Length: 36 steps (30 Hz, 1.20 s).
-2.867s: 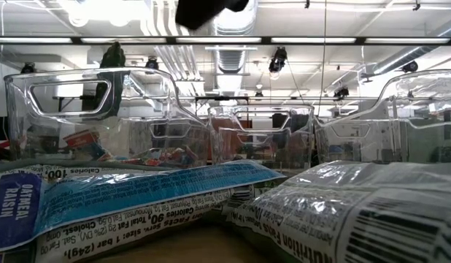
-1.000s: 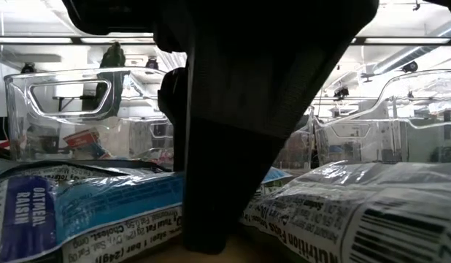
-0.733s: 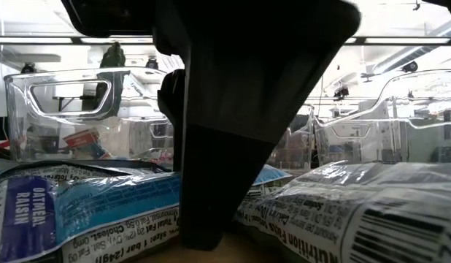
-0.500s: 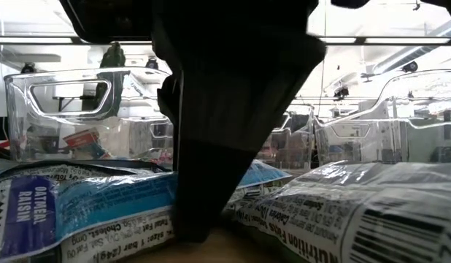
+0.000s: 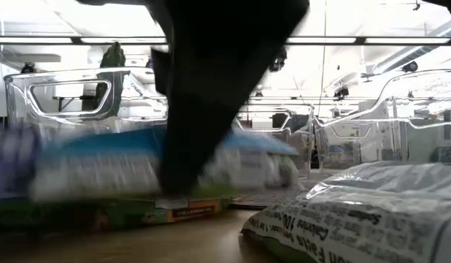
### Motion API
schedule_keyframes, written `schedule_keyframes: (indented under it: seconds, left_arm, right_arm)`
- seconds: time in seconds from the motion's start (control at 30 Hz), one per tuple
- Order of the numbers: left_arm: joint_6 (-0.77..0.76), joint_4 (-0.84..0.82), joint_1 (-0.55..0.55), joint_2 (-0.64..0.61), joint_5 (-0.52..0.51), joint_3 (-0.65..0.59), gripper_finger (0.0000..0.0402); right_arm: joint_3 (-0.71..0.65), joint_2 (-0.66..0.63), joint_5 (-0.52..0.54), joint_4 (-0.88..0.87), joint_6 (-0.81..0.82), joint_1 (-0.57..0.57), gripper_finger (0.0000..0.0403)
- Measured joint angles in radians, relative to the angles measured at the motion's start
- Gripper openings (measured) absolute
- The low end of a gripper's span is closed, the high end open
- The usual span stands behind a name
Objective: Pick and place Granola Bars by type
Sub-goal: Put the blue granola bar into the top transparent bin
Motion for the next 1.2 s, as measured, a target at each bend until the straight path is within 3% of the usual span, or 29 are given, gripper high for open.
schedule_keyframes:
  seconds: [0.17, 0.37, 0.7, 0.97, 1.2]
  left_arm:
    - [0.000, 0.000, 0.000, 0.000, 0.000, 0.000, 0.0000]
    - [-0.001, 0.000, 0.000, 0.000, 0.000, 0.001, 0.0000]
    - [0.000, 0.001, 0.000, 0.000, 0.000, 0.001, 0.0000]
    - [0.000, 0.001, 0.000, 0.000, 0.000, 0.001, 0.0000]
    - [-0.011, 0.001, 0.000, 0.000, 0.000, 0.001, 0.0000]
  right_arm:
    - [0.073, -0.002, 0.011, -0.063, -0.015, -0.004, 0.0067]
    - [0.071, -0.062, 0.020, -0.142, -0.009, -0.012, 0.0065]
    - [0.076, -0.226, 0.135, -0.248, 0.023, -0.056, 0.0065]
    - [0.076, -0.384, 0.297, -0.267, 0.050, -0.165, 0.0065]
    - [0.075, -0.460, 0.321, -0.327, 0.005, -0.294, 0.0065]
